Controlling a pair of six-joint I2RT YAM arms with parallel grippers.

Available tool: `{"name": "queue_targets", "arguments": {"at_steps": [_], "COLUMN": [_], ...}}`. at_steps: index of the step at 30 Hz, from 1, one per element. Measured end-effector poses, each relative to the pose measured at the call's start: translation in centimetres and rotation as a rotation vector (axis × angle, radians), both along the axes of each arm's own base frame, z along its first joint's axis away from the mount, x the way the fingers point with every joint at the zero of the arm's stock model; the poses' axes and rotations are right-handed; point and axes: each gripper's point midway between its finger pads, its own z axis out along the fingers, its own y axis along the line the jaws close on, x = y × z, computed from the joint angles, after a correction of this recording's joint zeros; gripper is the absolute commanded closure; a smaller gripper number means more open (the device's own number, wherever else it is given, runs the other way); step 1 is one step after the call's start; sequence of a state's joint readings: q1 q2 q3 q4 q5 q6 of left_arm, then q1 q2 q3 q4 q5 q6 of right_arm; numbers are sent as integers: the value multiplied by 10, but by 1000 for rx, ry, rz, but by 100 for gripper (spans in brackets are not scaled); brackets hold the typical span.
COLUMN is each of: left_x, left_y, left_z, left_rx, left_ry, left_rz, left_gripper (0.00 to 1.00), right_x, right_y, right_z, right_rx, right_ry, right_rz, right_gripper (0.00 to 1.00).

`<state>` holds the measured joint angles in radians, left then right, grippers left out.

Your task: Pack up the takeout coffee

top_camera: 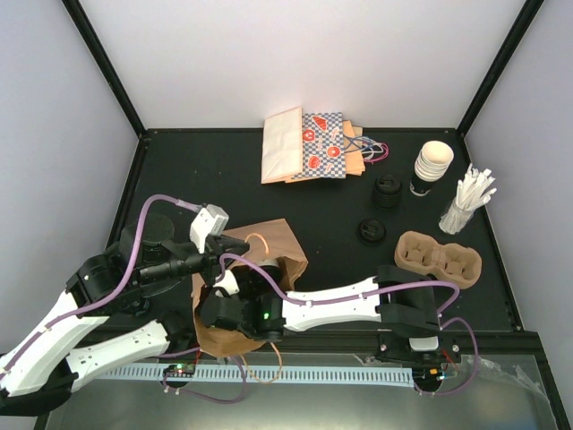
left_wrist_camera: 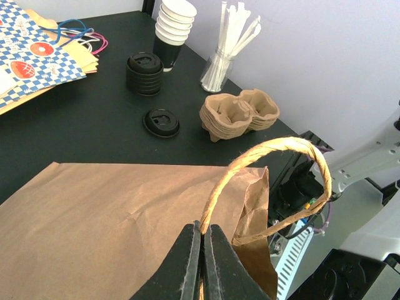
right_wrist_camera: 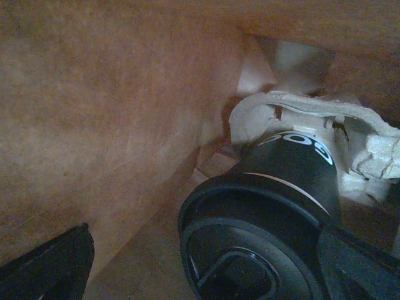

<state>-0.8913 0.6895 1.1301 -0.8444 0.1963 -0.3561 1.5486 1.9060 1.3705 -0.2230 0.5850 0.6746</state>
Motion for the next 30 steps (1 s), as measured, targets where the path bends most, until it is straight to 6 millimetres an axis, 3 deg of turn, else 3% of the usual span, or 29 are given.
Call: {"name": "queue_targets", "arguments": {"at_steps": [17, 27, 30], "left_x": [3, 7, 7], "left_y": [-1, 2, 3], "left_z": [12, 13, 14], "left_rx": [-5, 2, 2], "left_ry": [9, 0, 0], "left_rz": [17, 42, 46], "left_gripper": [98, 98, 98], "right_x": [-15, 2, 7], "right_y": [5, 2, -2], "right_z": [-8, -12, -13], "right_rx": [-40, -51, -55], "right_ry": [-29, -22, -19], "right_rz": [50, 44, 43], "right_gripper": [0, 34, 50]}}
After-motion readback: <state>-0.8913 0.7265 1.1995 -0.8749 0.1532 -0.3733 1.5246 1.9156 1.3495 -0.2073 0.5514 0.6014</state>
